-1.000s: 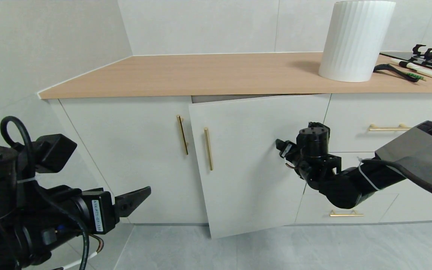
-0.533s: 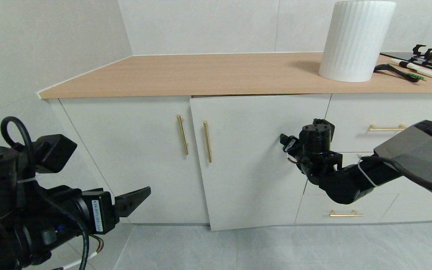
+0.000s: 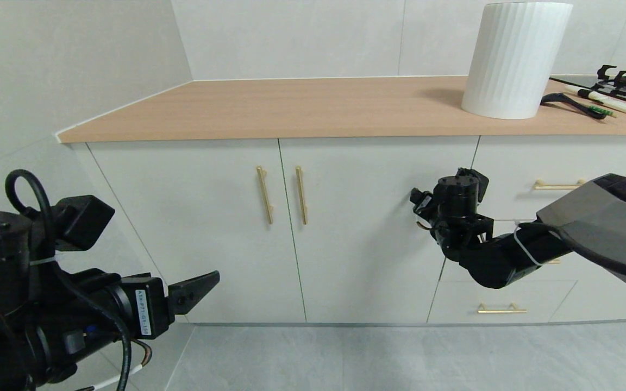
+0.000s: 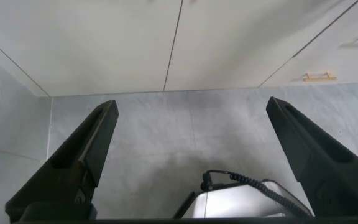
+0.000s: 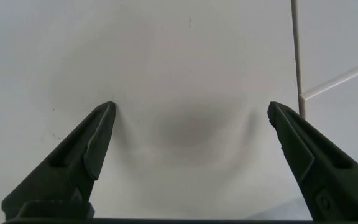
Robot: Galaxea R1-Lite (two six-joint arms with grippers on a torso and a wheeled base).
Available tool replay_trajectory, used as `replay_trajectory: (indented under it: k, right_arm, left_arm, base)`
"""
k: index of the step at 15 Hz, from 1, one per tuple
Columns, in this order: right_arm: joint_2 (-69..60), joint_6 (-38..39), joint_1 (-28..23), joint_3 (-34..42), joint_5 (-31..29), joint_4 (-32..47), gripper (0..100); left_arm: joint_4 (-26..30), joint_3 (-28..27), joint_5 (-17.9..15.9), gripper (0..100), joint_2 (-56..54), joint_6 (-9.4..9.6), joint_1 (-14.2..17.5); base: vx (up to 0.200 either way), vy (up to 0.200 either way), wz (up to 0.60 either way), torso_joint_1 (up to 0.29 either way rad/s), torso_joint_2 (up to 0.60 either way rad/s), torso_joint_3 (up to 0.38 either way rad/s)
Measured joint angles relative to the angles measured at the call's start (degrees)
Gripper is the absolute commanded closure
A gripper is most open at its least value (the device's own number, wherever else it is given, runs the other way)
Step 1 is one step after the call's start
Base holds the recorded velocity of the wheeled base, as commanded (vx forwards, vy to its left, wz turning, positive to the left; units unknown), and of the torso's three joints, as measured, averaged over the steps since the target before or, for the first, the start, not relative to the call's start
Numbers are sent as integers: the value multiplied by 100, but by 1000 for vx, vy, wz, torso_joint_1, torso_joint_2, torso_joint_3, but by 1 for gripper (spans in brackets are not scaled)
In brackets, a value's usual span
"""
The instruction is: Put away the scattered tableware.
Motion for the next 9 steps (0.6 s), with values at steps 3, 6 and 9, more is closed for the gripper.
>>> replay_trajectory:
  k: [3,6,9]
  right_arm:
    - [-212,6,41,363,210,-11,0]
    - [-772,-87,199,1104,864,-6,0]
    - [-2068,-739,255,2326,1401,-212,0]
  left_arm:
    - [0,0,0,0,9,-2,0]
    - [-1,32,22,0,-55,2,6]
    - [-11,140,35,0,-352,128,171]
  base:
    - [0,0,0,0,0,0]
    - [0,0,0,0,0,0]
    - [0,0,0,0,0,0]
